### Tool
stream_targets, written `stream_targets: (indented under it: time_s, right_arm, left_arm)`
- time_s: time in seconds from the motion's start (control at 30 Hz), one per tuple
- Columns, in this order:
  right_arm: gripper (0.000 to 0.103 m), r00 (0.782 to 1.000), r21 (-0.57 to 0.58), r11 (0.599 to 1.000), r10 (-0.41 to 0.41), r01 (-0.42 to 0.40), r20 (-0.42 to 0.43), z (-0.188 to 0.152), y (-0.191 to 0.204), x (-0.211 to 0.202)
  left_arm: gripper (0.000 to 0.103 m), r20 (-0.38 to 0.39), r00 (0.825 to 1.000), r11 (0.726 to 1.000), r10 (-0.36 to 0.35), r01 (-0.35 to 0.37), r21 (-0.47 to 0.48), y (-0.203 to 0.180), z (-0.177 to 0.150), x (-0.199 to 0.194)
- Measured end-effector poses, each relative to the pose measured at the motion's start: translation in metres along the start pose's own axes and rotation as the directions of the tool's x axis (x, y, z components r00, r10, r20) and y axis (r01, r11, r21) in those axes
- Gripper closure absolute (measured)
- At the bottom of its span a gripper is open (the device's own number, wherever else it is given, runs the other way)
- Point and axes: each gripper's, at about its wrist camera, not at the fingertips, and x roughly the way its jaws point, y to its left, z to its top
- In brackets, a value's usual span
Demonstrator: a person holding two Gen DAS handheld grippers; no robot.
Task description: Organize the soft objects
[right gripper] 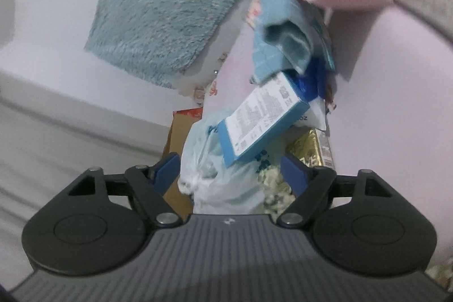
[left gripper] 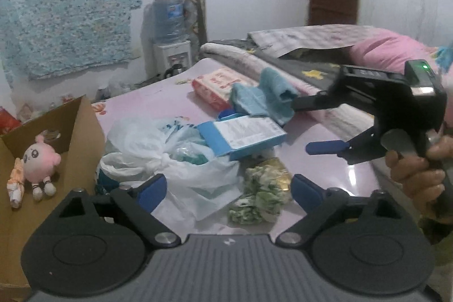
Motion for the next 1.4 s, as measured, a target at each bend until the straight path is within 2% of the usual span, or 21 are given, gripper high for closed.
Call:
stream_targets:
  time_s: [0.1,0.2,0.4,0.5,0.57,0.6,0.73,0.93,1.03,1.13,1.27,1.4]
  right_arm:
    - [0.031,1.0,0.055,0.998,-0.015,0.015,-0.003,0.008,-0.009,0.023]
    - [0.034,0.999,0.093,0.995,-0.037,0.038,-0.004,0.014,-0.016,0.044]
    - [0.047,0.998,0.145,0.987,-0.066,0.065,0.002,0.017,-0.022,0.081]
    - [0.057,0.998,0.177,0.983,-0.054,0.048,0.032,0.015,-0.028,0.095]
    - [0.073,0.998,0.199,0.98,-0.035,0.026,0.043,0.013,-0.031,0.101]
    - [0.077,0.999,0.206,0.978,-0.03,0.02,0.044,0.012,-0.033,0.103]
    - [0.079,0.999,0.204,0.979,0.0,-0.009,0.043,0.012,-0.034,0.101]
    - [0.081,0.997,0.201,0.976,0.076,-0.078,0.02,0.02,-0.038,0.075]
    - [0.081,0.995,0.177,0.98,0.098,-0.09,-0.034,0.019,-0.039,0.059]
    - [0.083,0.983,0.164,0.979,0.14,-0.119,-0.123,0.015,-0.043,0.045]
    - [0.083,0.978,0.079,0.994,0.093,-0.079,-0.189,0.01,-0.046,0.032]
    - [0.081,0.981,0.056,0.998,0.024,-0.013,-0.192,0.005,-0.057,0.027]
  left_arm:
    - [0.013,-0.002,1.0,1.0,0.027,-0.027,0.013,-0.001,-0.004,0.006]
    - [0.013,-0.006,1.0,1.0,0.02,-0.02,0.006,0.002,-0.006,0.008]
    - [0.017,-0.011,1.0,1.0,0.01,-0.01,-0.003,0.003,-0.007,0.014]
    - [0.017,-0.014,1.0,1.0,-0.002,0.002,-0.008,0.002,-0.008,0.016]
    - [0.018,-0.016,1.0,1.0,-0.009,0.009,-0.006,0.0,-0.009,0.016]
    - [0.018,-0.016,1.0,1.0,-0.012,0.012,-0.003,-0.001,-0.009,0.016]
    - [0.018,-0.016,0.999,1.0,-0.028,0.028,-0.001,-0.003,-0.01,0.014]
    - [0.018,-0.013,0.997,0.996,-0.082,0.082,-0.016,-0.006,-0.008,0.007]
    - [0.018,-0.019,0.994,0.994,-0.112,0.111,-0.005,-0.01,-0.008,0.005]
    - [0.018,-0.036,0.987,0.988,-0.154,0.154,-0.001,-0.015,-0.007,0.006]
    - [0.018,-0.07,0.977,0.979,-0.203,0.204,0.019,-0.024,-0.008,0.013]
    - [0.018,-0.101,0.972,0.973,-0.214,0.221,0.064,-0.038,-0.007,0.026]
